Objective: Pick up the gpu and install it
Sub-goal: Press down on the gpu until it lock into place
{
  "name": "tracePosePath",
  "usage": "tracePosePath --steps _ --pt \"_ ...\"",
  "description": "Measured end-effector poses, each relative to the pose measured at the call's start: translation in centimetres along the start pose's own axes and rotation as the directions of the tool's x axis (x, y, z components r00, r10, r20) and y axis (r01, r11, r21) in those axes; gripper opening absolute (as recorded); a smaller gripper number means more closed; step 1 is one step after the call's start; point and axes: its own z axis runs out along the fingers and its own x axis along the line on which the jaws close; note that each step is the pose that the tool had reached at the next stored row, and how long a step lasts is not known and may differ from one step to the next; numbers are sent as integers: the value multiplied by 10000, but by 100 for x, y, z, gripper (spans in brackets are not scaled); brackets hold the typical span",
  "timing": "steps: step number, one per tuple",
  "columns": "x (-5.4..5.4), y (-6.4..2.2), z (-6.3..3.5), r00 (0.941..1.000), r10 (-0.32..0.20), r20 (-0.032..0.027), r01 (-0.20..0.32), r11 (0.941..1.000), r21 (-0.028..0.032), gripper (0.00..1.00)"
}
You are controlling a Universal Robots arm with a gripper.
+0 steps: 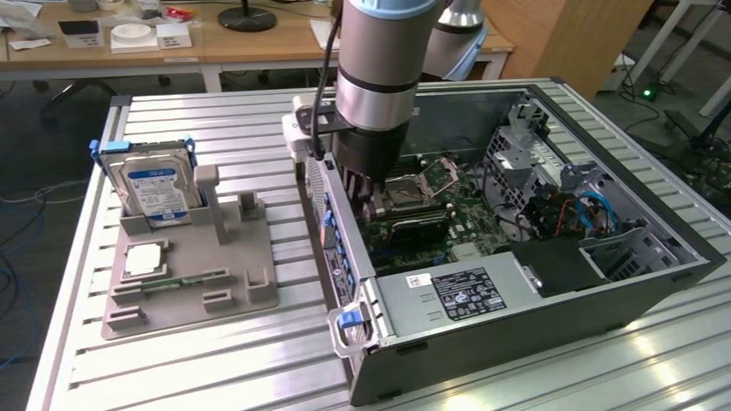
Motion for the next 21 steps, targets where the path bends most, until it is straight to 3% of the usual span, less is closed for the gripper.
tracePosePath --steps 11,21 --pt "-27 -135 66 9998 -177 -5 177 9998 -8 11" --pt "-48 -161 102 9995 -303 -9 303 9995 -13 11"
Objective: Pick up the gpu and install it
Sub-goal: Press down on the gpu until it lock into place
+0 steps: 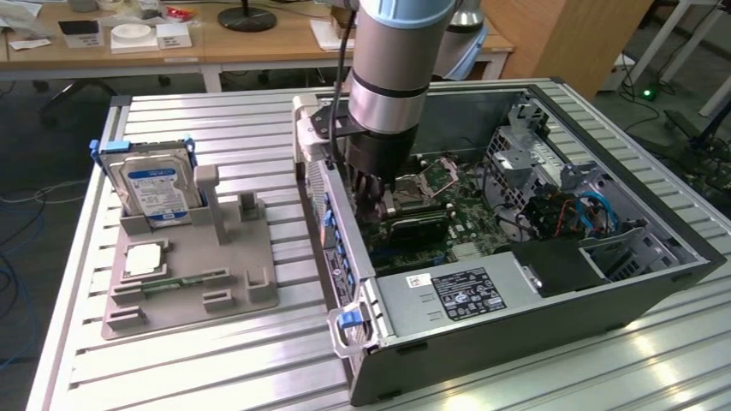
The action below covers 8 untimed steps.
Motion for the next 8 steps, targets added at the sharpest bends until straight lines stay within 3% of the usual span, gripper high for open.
tracePosePath --steps 4,7,8 --pt "0 -2 11 10000 -21 -1 21 10000 -3 11" --pt "-4 -5 -19 10000 -27 49 27 10000 26 11" --pt "-4 -4 -40 10000 -27 41 26 10000 18 11"
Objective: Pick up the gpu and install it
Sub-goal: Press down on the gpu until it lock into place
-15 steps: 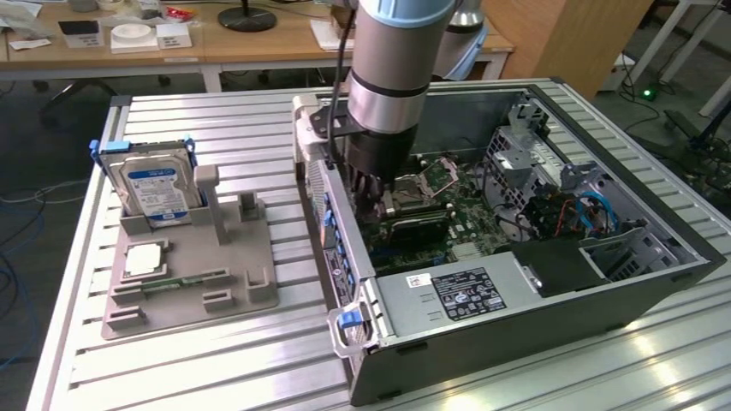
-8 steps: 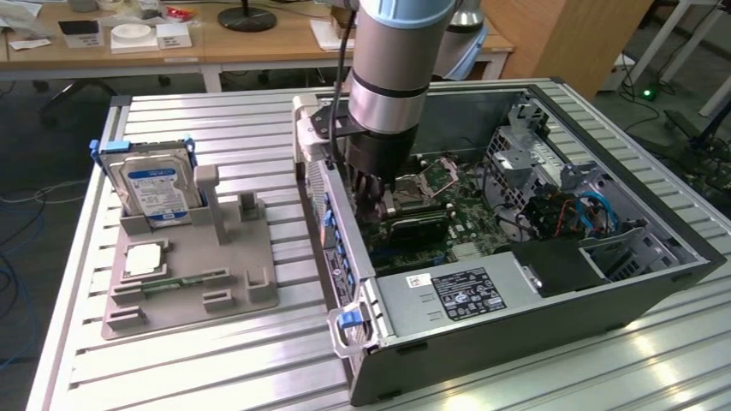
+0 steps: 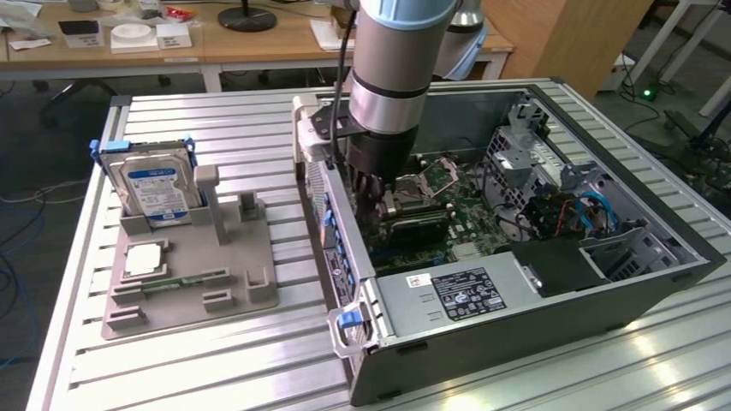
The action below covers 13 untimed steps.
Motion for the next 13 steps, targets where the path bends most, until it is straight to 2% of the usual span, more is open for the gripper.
tracePosePath --steps 1,6,13 --pt "2 2 -26 10000 1 -21 -1 10000 -15 11" --pt "2 -7 -45 10000 -1 -21 1 10000 -16 11" --pt "15 -169 -37 10000 -5 -20 5 10000 -14 11"
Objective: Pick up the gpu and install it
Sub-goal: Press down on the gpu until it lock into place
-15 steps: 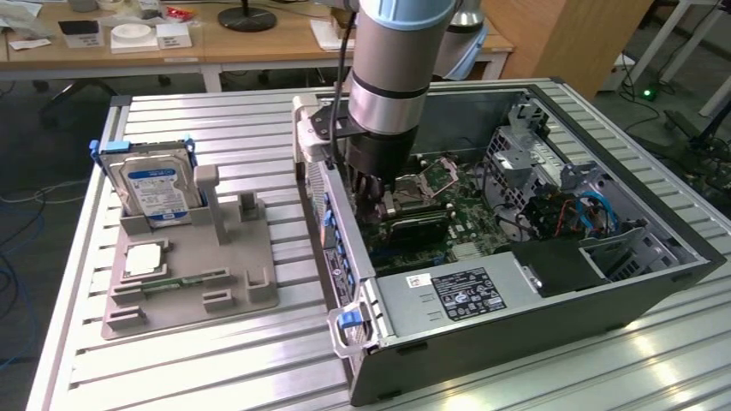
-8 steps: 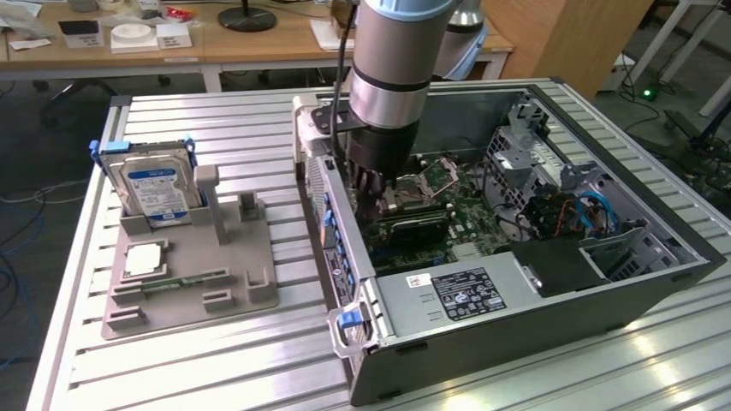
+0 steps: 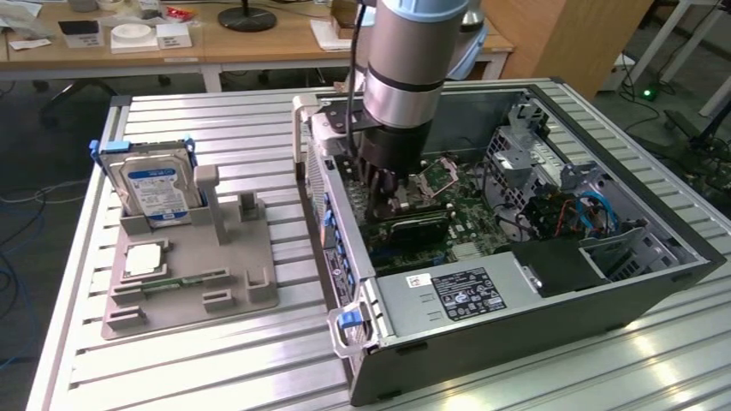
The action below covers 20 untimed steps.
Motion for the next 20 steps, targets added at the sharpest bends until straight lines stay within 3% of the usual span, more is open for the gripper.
tracePosePath --steps 11,17,20 --pt "29 -352 1 10000 -11 -2 11 10000 0 11" --pt "49 -594 2 10000 -13 -1 13 10000 1 11" --pt "51 -618 2 10000 -12 -1 12 10000 1 11"
